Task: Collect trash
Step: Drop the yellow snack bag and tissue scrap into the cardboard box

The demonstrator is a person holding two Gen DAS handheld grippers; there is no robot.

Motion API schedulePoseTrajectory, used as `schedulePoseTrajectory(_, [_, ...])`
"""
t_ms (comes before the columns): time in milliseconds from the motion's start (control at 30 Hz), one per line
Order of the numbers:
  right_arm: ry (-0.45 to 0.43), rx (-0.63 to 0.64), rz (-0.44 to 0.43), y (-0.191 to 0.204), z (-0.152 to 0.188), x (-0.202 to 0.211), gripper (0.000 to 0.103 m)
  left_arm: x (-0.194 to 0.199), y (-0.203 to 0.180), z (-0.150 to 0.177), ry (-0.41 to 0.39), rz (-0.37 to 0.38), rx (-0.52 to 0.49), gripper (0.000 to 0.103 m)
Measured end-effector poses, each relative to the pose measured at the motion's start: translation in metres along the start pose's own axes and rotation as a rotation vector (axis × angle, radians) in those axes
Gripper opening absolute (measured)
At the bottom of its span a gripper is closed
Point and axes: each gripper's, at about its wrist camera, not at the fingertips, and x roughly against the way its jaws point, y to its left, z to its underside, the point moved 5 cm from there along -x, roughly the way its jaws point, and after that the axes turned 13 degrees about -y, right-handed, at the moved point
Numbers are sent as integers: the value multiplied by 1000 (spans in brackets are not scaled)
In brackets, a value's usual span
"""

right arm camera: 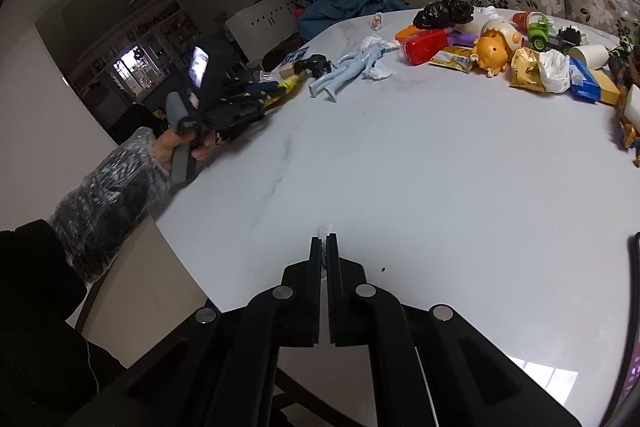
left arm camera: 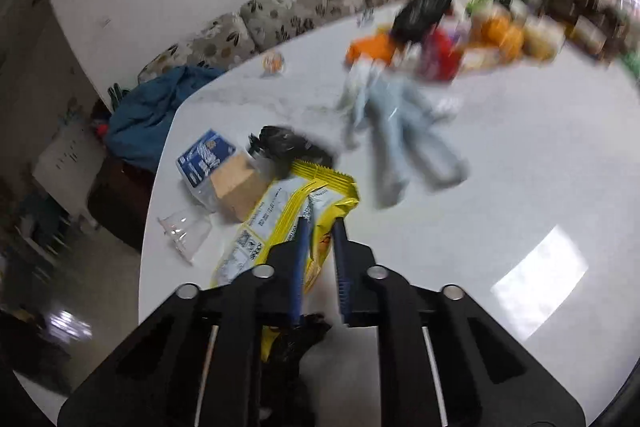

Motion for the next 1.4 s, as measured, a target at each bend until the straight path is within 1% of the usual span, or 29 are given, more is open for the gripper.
schedulePoseTrajectory(67, [-4, 5, -2, 3, 2, 5, 4, 30, -12, -11, -29, 9, 41, 8])
schedulePoseTrajectory(133, [-4, 13, -6, 8, 7, 10, 4, 59, -31, -16, -42, 7, 58, 7])
schedulePoseTrajectory(167, [-1, 19, -11, 12, 11, 13, 4, 73, -42, -18, -45, 6, 64, 6])
schedulePoseTrajectory(200, [6, 27, -21, 18, 16, 18, 4, 98, -60, -16, -36, 11, 80, 6])
schedulePoseTrajectory(233, [14, 38, -33, 25, 23, 23, 4, 114, -74, -13, -31, 18, 91, 6])
schedulePoseTrajectory(367, [53, 62, -93, 51, 54, 44, 4, 198, -139, 10, -43, 113, 129, 5])
schedulePoseTrajectory(433, [75, 57, -119, 60, 72, 52, 4, 230, -164, 24, -39, 154, 156, 5])
schedulePoseTrajectory(500, [104, 62, -133, 69, 92, 57, 4, 251, -185, 39, -24, 182, 191, 5])
schedulePoseTrajectory(567, [138, 65, -139, 73, 113, 55, 4, 267, -201, 55, -24, 200, 197, 5])
schedulePoseTrajectory(667, [194, 59, -138, 73, 141, 44, 4, 274, -221, 81, 5, 268, 224, 5])
schedulePoseTrajectory(700, [216, 49, -140, 70, 151, 38, 4, 268, -232, 97, 42, 306, 228, 5])
schedulePoseTrajectory(733, [232, 40, -141, 68, 156, 32, 4, 262, -239, 109, 69, 323, 222, 5])
schedulePoseTrajectory(767, [263, 30, -140, 62, 166, 21, 4, 251, -249, 126, 110, 333, 200, 5])
schedulePoseTrajectory(833, [295, 23, -125, 54, 178, 5, 4, 228, -262, 153, 178, 360, 172, 5])
schedulePoseTrajectory(867, [319, 23, -114, 48, 186, -6, 4, 215, -264, 167, 212, 349, 162, 5])
schedulePoseTrajectory(900, [342, 23, -104, 43, 193, -16, 4, 199, -268, 182, 258, 366, 166, 5])
schedulePoseTrajectory(933, [362, 20, -90, 38, 200, -25, 5, 184, -273, 196, 306, 410, 169, 8])
schedulePoseTrajectory(967, [389, 13, -77, 32, 208, -36, 7, 164, -276, 214, 371, 384, 159, 23])
schedulePoseTrajectory(1000, [420, 14, -65, 28, 215, -44, 23, 150, -277, 226, 422, 356, 153, 37])
schedulePoseTrajectory(1033, [441, 20, -42, 25, 223, -48, 47, 142, -280, 234, 452, 361, 152, 66])
schedulePoseTrajectory(1067, [450, 29, -12, 22, 228, -52, 50, 133, -282, 242, 465, 352, 163, 67])
schedulePoseTrajectory(1133, [461, 21, -21, 22, 232, -52, 49, 128, -285, 245, 472, 373, 173, 67])
schedulePoseTrajectory(1167, [453, 22, -18, 23, 231, -49, 49, 129, -285, 244, 464, 373, 172, 67])
schedulePoseTrajectory(1300, [405, 46, -27, 35, 214, -24, 49, 143, -271, 223, 390, 360, 183, 67])
schedulePoseTrajectory(1400, [356, 43, -69, 46, 188, 3, 49, 158, -255, 202, 354, 318, 185, 67])
